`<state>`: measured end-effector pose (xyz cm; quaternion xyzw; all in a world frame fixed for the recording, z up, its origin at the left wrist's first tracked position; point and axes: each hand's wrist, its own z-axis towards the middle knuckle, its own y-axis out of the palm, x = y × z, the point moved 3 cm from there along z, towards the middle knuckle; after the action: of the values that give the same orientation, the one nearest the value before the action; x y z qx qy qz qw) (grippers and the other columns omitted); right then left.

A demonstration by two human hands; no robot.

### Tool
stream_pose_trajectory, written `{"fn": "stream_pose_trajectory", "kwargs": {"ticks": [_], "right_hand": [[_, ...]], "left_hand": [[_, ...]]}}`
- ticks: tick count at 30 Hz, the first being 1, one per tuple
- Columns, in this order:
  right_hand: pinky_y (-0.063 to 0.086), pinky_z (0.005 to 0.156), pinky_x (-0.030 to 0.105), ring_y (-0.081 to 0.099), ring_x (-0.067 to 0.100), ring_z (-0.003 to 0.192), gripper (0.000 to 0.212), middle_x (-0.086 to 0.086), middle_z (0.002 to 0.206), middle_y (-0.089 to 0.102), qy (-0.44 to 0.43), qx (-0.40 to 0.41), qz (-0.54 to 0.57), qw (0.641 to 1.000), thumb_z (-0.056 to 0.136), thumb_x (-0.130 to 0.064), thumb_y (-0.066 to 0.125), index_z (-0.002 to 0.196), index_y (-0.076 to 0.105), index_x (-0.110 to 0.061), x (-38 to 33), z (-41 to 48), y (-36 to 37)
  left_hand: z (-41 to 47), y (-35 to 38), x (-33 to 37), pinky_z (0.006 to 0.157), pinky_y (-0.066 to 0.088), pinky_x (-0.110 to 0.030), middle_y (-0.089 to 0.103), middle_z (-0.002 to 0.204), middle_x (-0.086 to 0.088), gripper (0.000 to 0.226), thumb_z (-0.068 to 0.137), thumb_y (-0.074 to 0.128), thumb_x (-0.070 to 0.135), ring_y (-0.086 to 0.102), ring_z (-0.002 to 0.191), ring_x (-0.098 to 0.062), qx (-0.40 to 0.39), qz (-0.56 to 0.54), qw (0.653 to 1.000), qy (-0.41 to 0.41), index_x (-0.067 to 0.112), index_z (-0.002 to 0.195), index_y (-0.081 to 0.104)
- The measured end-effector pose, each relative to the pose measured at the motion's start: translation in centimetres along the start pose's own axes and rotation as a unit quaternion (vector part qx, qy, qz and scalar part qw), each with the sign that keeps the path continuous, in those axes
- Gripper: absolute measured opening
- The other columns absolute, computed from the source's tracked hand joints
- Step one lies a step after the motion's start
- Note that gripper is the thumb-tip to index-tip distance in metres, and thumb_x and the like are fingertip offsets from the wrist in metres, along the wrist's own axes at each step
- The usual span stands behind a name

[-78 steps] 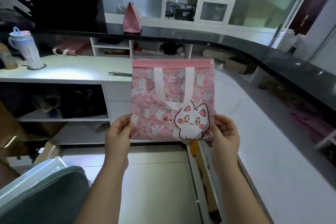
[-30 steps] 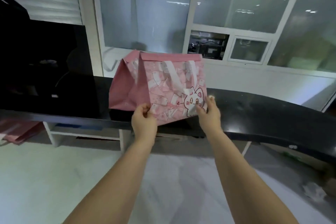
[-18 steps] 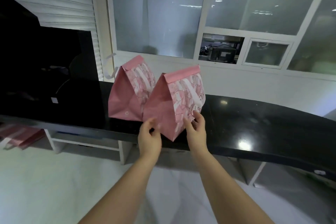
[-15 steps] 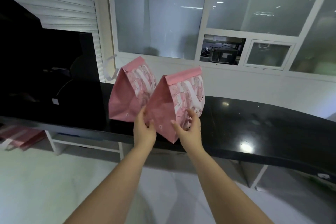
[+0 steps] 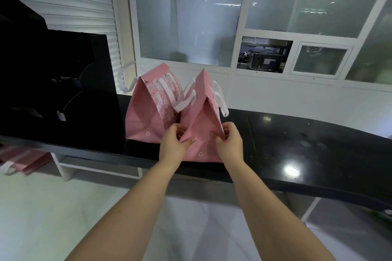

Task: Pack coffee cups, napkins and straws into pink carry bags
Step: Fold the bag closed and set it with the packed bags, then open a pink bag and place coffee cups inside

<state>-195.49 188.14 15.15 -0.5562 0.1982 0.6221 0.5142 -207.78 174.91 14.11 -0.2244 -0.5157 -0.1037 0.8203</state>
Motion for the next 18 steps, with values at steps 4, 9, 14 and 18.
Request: {"fn": "stream_pose_trajectory", "kwargs": {"ticks": [4,9,14,18], "right_hand": [[0.044,0.057,0.02,0.056,0.012,0.07,0.021,-0.006,0.077,0.059,0.033,-0.015,-0.037,0.999,0.088,-0.016,0.065,0.077,0.052,-0.029,3.4,-1.9,-0.5],[0.039,0.055,0.019,0.055,0.008,0.068,0.023,-0.008,0.075,0.058,0.032,-0.012,-0.079,0.996,0.086,-0.016,0.069,0.075,0.051,-0.026,4.2,-2.5,-0.6],[0.042,0.056,0.021,0.057,0.009,0.073,0.019,-0.007,0.081,0.06,0.05,-0.023,-0.089,0.994,0.09,-0.014,0.063,0.079,0.052,-0.025,2.4,-1.0,1.4],[0.045,0.062,0.022,0.059,0.01,0.078,0.013,-0.006,0.088,0.061,0.055,-0.041,-0.102,0.992,0.089,-0.016,0.065,0.087,0.055,-0.023,2.0,-0.9,2.2]], "left_hand": [[-2.4,-0.7,-2.8,0.066,0.048,-0.023,0.064,0.081,0.011,0.021,0.078,0.08,0.021,0.06,0.075,-0.003,0.037,0.055,0.998,0.001,0.024,0.086,0.061],[-3.6,-1.6,-4.1,0.065,0.05,-0.026,0.066,0.08,0.012,0.007,0.084,0.074,0.023,0.062,0.074,-0.006,0.077,0.095,0.992,-0.013,0.023,0.084,0.067],[-0.4,-2.6,-2.7,0.06,0.044,-0.026,0.071,0.085,0.008,0.004,0.085,0.07,0.024,0.062,0.074,-0.012,0.121,0.153,0.978,-0.076,0.022,0.088,0.072],[0.2,-3.5,-2.8,0.057,0.04,-0.025,0.07,0.083,0.006,0.004,0.086,0.07,0.023,0.062,0.074,-0.016,0.112,0.174,0.97,-0.124,0.023,0.083,0.068]]}}
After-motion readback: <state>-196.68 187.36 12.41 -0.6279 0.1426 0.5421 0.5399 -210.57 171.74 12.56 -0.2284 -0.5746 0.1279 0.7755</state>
